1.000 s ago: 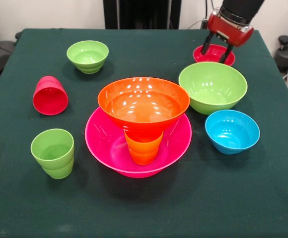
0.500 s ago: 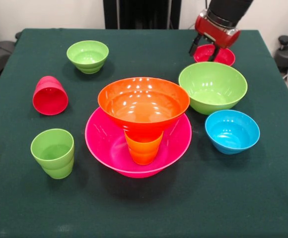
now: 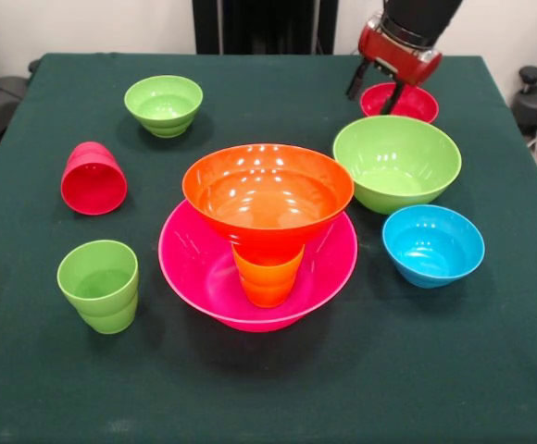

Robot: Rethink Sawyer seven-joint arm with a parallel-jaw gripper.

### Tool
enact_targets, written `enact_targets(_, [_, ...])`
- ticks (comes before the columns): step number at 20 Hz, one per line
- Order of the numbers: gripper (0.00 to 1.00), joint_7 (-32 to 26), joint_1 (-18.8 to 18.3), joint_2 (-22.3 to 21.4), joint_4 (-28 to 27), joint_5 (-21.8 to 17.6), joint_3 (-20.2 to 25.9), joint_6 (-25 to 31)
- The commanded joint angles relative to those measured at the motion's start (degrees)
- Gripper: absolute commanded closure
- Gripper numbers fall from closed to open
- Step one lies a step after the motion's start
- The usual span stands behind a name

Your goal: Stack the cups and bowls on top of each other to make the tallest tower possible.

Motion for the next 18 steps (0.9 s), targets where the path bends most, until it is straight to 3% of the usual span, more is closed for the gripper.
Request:
enact_targets(1, [0.0,0.9,-1.8,-3.3,4.8,-2.9,9.6,2.0])
enact_targets(8, [0.0,1.3,-0.8,-4.2,3.0,-2.5,7.6,5.8])
enact_targets(18, [0.0,0.4,-2.5,-5.8,1.6,-2.0,8.7,9.2])
